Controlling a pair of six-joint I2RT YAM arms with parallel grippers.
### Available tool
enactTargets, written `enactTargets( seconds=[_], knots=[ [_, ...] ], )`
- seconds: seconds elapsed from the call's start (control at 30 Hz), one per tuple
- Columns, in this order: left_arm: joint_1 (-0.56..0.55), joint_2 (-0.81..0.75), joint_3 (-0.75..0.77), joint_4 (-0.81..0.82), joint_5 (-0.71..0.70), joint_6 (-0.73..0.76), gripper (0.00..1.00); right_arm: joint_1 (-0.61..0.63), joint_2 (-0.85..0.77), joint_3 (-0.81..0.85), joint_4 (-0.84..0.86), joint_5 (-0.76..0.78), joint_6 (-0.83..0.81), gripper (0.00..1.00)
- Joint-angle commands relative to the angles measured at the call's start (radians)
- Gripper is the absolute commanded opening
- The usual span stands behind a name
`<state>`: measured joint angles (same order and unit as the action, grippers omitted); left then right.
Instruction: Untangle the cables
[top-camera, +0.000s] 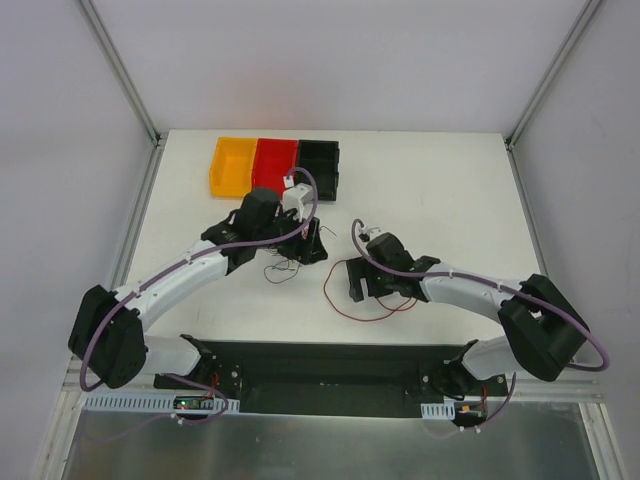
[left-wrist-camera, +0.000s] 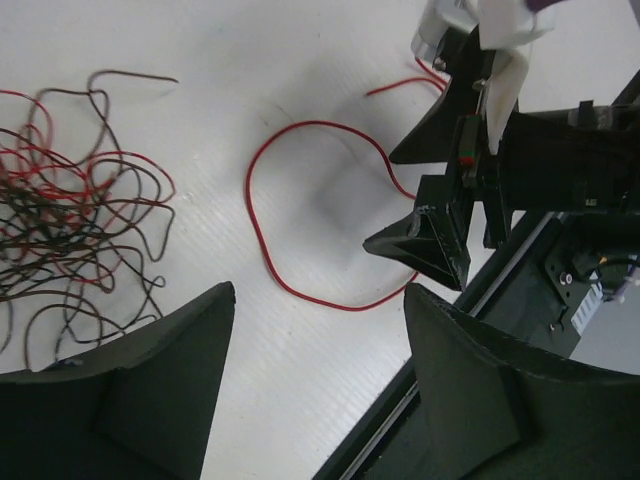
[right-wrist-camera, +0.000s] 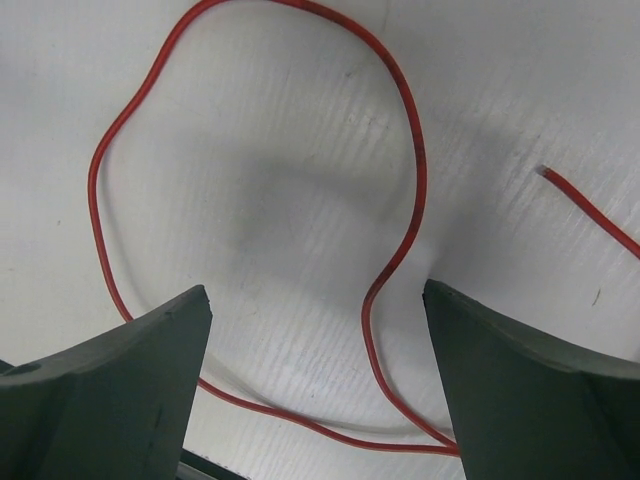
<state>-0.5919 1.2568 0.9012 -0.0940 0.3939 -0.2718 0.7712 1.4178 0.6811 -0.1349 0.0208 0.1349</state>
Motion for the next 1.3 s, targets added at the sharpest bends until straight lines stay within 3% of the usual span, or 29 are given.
enactTargets(
  seconds=[0.0, 0.17, 0.27, 0.47, 0.57, 0.8, 1.27],
  knots=[
    [-0.083, 0.094, 0.070, -0.058, -0.007, -0.041, 0.63, -0.003, -0.054, -0.022, 0.011, 0.025, 0.049, 0.89],
    [-0.134, 0.154, 0.061, -0.090, -0.093, -0.202, 0.54, -0.009, -0.103, -0.028, 0.020, 0.019, 0.045, 0.85],
    [-0.135, 0.156, 0.007, -0.084, -0.133, -0.349, 0.47, -0.024, -0.132, -0.060, 0.056, 0.004, 0.045, 0.77],
    [-0.148, 0.130, -0.128, 0.026, -0.127, -0.553, 0.49, -0.058, -0.152, -0.126, 0.176, -0.080, 0.040, 0.70],
    [-0.146, 0.165, -0.153, 0.068, -0.083, -0.609, 0.54, -0.072, -0.145, -0.149, 0.231, -0.119, 0.023, 0.73],
    [-0.148, 0.260, -0.148, 0.138, -0.035, -0.725, 0.50, -0.078, -0.120, -0.178, 0.356, -0.219, -0.009, 0.85],
    [-0.148, 0.383, -0.173, 0.212, -0.004, -0.805, 0.46, -0.024, -0.042, -0.176, 0.379, -0.279, -0.038, 0.89]
  ],
)
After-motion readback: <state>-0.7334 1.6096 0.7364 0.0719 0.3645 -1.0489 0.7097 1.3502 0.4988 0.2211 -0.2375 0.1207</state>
